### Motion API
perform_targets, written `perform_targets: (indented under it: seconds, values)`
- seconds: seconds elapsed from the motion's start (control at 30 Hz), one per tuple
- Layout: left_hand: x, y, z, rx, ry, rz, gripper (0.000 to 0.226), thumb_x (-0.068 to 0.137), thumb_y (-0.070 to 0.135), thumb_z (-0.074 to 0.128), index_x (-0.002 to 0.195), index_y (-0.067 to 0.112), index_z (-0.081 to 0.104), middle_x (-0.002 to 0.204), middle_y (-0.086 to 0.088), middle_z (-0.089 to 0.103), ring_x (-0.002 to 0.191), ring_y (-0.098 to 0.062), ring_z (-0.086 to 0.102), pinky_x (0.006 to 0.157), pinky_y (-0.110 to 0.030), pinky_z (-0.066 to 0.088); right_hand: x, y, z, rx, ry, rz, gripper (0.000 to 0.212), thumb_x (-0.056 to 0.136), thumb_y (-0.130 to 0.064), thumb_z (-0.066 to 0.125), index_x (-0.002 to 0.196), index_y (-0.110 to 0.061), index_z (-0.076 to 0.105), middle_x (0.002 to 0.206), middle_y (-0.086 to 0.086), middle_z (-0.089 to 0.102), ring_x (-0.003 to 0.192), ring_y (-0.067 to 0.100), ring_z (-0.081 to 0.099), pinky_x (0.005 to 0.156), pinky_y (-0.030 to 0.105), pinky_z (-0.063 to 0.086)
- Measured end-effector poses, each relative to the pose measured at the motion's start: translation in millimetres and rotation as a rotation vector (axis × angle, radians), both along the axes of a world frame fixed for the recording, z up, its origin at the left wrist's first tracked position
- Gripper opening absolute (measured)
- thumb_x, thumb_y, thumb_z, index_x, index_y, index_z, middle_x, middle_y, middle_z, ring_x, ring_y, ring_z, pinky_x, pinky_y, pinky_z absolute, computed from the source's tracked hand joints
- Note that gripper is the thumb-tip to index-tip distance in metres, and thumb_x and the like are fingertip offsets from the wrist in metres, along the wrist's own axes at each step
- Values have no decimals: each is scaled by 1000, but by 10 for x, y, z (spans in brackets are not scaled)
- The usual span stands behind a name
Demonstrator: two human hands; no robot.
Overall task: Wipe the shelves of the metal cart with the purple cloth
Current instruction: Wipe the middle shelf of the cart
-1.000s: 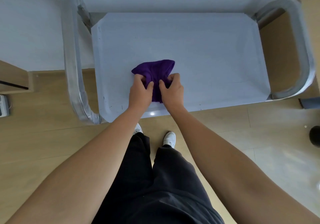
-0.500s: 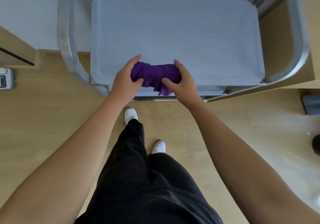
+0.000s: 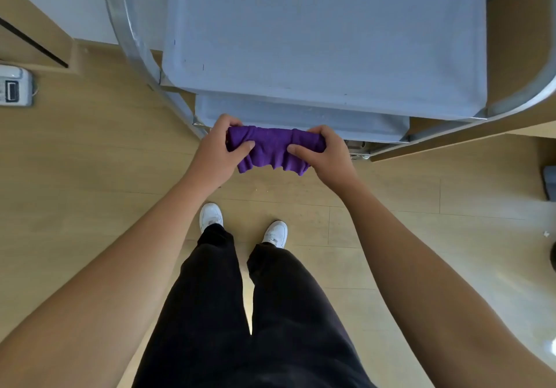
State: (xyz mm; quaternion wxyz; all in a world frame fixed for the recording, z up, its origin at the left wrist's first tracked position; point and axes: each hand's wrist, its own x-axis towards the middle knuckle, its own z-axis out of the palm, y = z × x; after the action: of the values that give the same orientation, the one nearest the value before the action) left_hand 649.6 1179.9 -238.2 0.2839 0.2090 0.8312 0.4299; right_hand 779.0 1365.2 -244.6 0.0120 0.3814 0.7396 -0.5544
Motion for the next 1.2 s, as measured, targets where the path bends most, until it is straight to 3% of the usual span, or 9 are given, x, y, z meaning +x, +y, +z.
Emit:
perform_targets:
  seconds: [0.1,0.23,0.47,0.53,0.73,0.83,0.97,1.1,1.2]
  values:
    - [-138,13,-327,3,-55,62,33,87,29,68,115,19,53,95,-1,63,86,-17,62,81,-37,54,-89,-81,-283,-48,44,-132,44,74,-34,84,107,-22,56,93,8,69,80,20,69,65,30,56]
    - [-394,83,-898,11,-33,99,38,87,30,69,120,20,53,97,10,61,92,-11,61,84,-34,54,-363,-151,-795,1,80,-214,44,79,-35,80,115,-29,55,97,3,68,84,15,68,71,31,59]
    - [-982,303,-1960,-33,352,27,39,88,31,68,121,13,58,109,-4,64,97,-20,61,85,-31,50,-1009,-88,-1836,215,160,-249,46,85,-32,73,124,-31,50,106,-14,59,96,8,60,77,18,50]
    - [-1137,371,-2192,-26,422,38,40,88,32,67,121,11,58,108,-7,65,94,-22,62,84,-33,51,-1201,-37,-2070,304,181,-221,42,86,-30,72,123,-26,52,108,-12,59,98,6,57,75,9,44]
    - [-1444,435,-2777,-79,601,-16,42,90,35,64,123,11,57,109,-10,65,96,-25,62,83,-37,52,-1587,45,-2651,518,189,-135,44,89,-23,68,129,-21,51,120,-1,56,96,8,53,75,3,42]
    - [-1552,417,-2957,-97,691,-52,44,91,39,61,123,10,58,108,-12,64,94,-31,62,81,-42,53,-1683,13,-2815,700,195,-71,44,90,-17,65,132,-20,51,126,4,54,105,19,55,86,28,51]
    - [-1633,346,-3051,-121,876,-51,43,95,41,54,123,8,60,107,-13,63,95,-33,61,78,-43,53,-1765,-97,-2884,1044,95,-35,41,92,-25,58,132,-31,55,139,3,49,125,33,45,94,51,45]
    - [-1558,232,-3132,-86,964,-2,29,100,23,42,113,4,61,102,-15,61,88,-35,61,65,-46,52,-1817,-424,-2886,1022,68,211,42,95,-54,47,134,-41,53,149,-4,44,135,43,36,103,67,34]
    - [-1516,188,-3196,-64,954,33,22,95,9,43,107,1,59,97,-17,60,80,-38,60,56,-45,49,-1844,-572,-3018,1012,-35,361,46,98,-59,34,142,-50,39,157,-16,30,146,47,9,108,77,12]
